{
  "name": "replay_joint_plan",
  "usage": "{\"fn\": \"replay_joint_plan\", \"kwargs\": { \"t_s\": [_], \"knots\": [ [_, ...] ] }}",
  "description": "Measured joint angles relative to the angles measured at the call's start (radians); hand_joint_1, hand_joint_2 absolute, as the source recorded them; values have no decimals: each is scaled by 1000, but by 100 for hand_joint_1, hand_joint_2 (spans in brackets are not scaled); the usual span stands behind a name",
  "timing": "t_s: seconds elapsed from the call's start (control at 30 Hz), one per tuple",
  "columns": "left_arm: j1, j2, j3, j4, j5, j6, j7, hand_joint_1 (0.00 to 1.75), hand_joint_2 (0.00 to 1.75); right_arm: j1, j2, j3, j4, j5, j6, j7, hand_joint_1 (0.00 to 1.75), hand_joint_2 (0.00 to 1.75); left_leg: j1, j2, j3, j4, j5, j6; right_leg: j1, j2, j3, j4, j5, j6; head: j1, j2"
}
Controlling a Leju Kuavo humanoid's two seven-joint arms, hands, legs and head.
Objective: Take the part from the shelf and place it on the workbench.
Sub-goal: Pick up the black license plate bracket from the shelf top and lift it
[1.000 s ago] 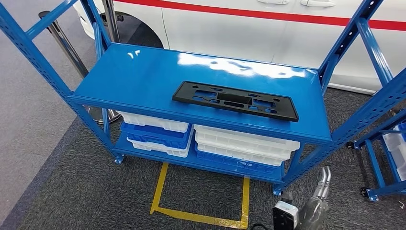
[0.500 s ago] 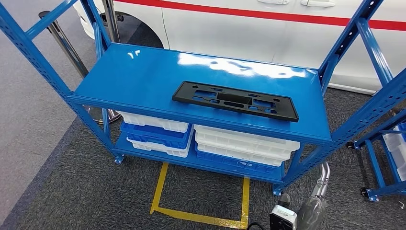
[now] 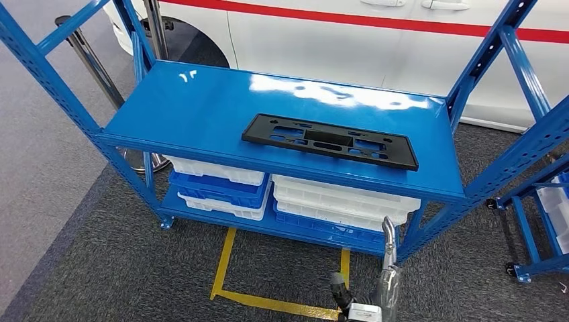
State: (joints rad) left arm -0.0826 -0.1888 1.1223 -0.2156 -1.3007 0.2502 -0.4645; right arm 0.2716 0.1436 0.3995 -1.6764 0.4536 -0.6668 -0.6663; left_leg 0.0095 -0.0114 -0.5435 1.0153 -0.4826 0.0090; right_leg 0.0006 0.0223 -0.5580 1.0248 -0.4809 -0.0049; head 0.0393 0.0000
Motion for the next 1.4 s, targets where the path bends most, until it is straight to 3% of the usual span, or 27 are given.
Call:
{"fn": "replay_joint_plan", "kwargs": {
  "t_s": [0.3, 0.67, 1.23, 1.4],
  "knots": [
    [-2, -2, 0, 1, 0, -14, -9, 0, 0, -28, -65, 81, 32, 6, 1, 10, 0, 175, 0, 0, 0, 0, 0, 0, 0, 0, -1, 0, 0, 0, 0, 0],
    [-4, -2, -2, 1, -10, -76, -38, 0, 0, -125, -139, 194, 123, 86, 1, 82, 0, 175, 0, 1, 0, 0, 0, 0, 0, 1, 0, 0, 0, 0, 0, 0],
    [-5, -1, -4, 1, -23, -129, -47, 0, 0, -148, -156, 221, 156, 99, -12, 108, 0, 175, 0, 1, 0, 0, 0, 0, 0, 1, -1, 0, 0, 0, 0, 0],
    [-5, 5, -8, 1, -24, -205, -61, 0, 0, -159, -159, 227, 176, 133, -21, 125, 0, 175, 0, 1, 0, 0, 0, 0, 0, 1, -1, 0, 0, 0, 0, 0]
  ]
}}
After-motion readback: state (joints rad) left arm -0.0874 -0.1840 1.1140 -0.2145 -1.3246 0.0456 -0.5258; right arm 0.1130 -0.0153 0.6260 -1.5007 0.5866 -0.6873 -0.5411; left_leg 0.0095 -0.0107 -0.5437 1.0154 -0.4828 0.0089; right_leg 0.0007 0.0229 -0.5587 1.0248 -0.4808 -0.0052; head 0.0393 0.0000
